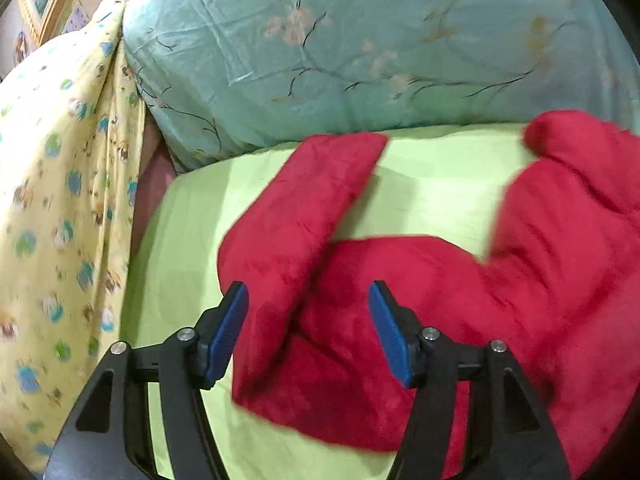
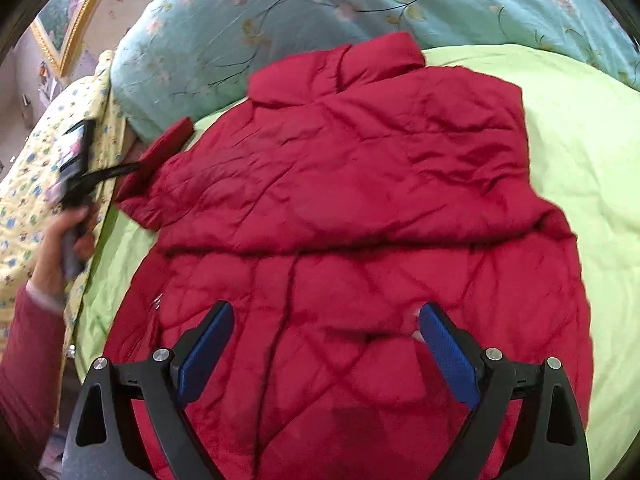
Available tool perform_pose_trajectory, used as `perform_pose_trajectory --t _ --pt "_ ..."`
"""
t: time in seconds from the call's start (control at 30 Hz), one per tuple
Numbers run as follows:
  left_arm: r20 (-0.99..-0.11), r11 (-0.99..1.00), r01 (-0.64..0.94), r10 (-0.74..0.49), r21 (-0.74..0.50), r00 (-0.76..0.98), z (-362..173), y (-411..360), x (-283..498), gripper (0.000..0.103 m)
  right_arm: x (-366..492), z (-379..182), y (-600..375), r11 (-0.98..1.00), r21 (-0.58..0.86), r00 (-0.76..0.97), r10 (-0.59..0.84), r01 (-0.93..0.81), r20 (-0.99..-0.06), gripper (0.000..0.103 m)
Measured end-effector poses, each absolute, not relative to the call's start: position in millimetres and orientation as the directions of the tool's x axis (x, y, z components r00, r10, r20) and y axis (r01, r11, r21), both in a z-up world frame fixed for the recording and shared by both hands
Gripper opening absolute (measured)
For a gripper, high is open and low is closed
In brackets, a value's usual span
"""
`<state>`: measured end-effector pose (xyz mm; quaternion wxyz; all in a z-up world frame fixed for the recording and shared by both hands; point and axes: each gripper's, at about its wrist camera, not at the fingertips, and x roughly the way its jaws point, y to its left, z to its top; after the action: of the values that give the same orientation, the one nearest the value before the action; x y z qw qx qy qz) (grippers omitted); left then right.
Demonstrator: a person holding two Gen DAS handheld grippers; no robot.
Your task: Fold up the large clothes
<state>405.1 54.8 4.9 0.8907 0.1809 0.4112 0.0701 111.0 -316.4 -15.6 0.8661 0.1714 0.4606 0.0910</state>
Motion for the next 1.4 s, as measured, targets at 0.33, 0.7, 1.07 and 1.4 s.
perform_pose_trajectory --t 0.33,0.7,1.07,1.4 --pt "-0.767 0.955 -0.063 0.271 0.290 0.581 -11 85 454 0.013 90 7 -306 0.920 0.384 0.578 0.353 -0.074 -0.735 0.094" --pt "-0.642 0.986 0.127 -0.166 -0.106 0.749 64 47 326 0.010 94 4 -306 0.903 0.425 0.589 0.378 -0.063 -0.715 0.093" --pt "-0.610 0.905 0.364 -0.418 -0.220 0.673 43 -73 261 0.010 89 4 -333 0.868 0.496 0.610 0.391 0.004 -0.689 0.093" --pt "-0.646 0.875 0.425 -0.465 -0.231 0.606 -3 -132 246 0.010 126 -11 -378 0.640 0.765 0.658 0.547 0.069 -0.517 0.090"
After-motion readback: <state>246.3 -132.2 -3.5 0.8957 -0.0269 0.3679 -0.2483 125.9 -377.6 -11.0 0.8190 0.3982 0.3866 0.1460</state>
